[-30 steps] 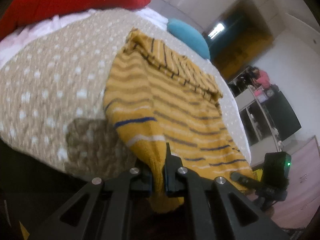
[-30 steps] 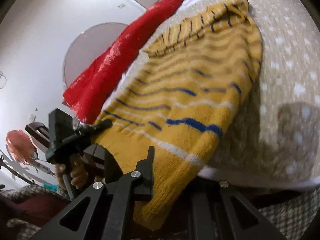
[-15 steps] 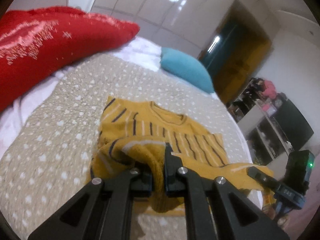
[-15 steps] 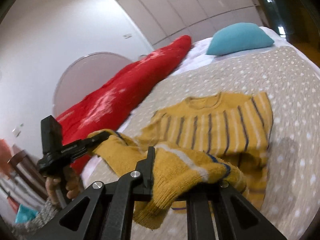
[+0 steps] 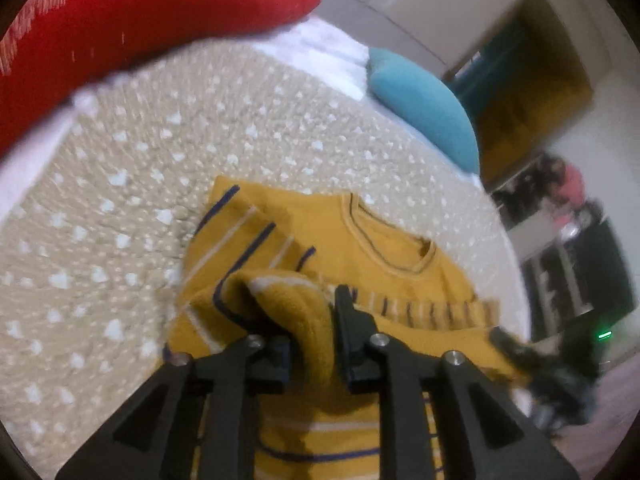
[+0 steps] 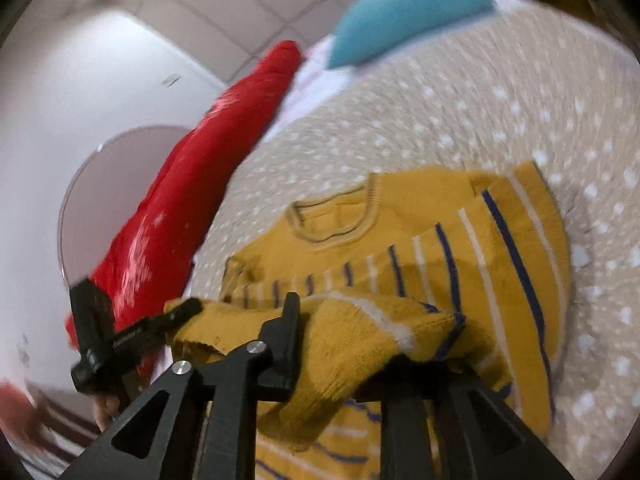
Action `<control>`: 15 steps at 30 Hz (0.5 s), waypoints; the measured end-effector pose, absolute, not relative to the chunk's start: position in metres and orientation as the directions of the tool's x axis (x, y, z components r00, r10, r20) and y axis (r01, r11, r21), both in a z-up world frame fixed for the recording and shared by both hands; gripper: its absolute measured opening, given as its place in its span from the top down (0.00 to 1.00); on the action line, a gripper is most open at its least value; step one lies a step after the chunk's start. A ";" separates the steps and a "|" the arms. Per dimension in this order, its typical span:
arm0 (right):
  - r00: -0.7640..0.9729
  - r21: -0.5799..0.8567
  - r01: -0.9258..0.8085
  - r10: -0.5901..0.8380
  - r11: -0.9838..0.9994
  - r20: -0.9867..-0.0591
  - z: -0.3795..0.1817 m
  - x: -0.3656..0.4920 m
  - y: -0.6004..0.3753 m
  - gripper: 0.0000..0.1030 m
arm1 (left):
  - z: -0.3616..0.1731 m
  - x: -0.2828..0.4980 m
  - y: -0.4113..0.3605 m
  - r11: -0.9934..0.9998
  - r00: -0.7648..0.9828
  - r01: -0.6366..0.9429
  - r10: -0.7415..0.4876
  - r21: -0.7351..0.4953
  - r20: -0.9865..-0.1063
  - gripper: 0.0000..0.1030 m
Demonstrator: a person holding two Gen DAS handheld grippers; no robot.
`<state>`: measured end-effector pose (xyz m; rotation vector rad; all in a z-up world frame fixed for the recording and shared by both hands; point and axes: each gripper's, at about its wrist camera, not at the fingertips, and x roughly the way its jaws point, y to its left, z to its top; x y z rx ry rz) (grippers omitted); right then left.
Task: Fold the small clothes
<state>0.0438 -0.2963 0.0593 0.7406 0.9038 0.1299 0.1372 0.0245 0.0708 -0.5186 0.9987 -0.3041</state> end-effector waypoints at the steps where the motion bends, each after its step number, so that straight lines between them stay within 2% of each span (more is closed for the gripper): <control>1: 0.626 0.650 0.216 0.407 0.729 -0.665 0.053 0.051 -0.301 0.75 | 0.068 0.142 0.029 0.814 0.508 0.001 -0.501 -0.581 -0.701 0.77; 4: 0.625 0.697 0.253 0.437 0.671 -0.647 0.037 0.066 -0.312 0.69 | 0.064 0.150 0.047 0.725 0.510 -0.035 -0.579 -0.688 -0.636 0.63; 7: 0.632 0.744 0.266 0.471 0.613 -0.615 0.029 0.075 -0.319 0.60 | 0.058 0.157 0.063 0.646 0.517 -0.076 -0.626 -0.760 -0.584 0.57; 10: 0.647 0.779 0.266 0.494 0.568 -0.581 0.026 0.081 -0.323 0.45 | 0.055 0.160 0.074 0.580 0.514 -0.094 -0.668 -0.809 -0.539 0.53; 12: 0.677 0.823 0.267 0.511 0.501 -0.530 0.024 0.083 -0.330 0.35 | 0.054 0.160 0.082 0.517 0.525 -0.102 -0.698 -0.850 -0.487 0.43; 13: 0.690 0.842 0.269 0.516 0.467 -0.507 0.023 0.084 -0.333 0.32 | 0.056 0.159 0.088 0.489 0.546 -0.113 -0.697 -0.865 -0.466 0.34; 15: 0.715 0.869 0.283 0.514 0.407 -0.474 0.022 0.083 -0.342 0.31 | 0.061 0.157 0.099 0.466 0.589 -0.126 -0.675 -0.876 -0.444 0.28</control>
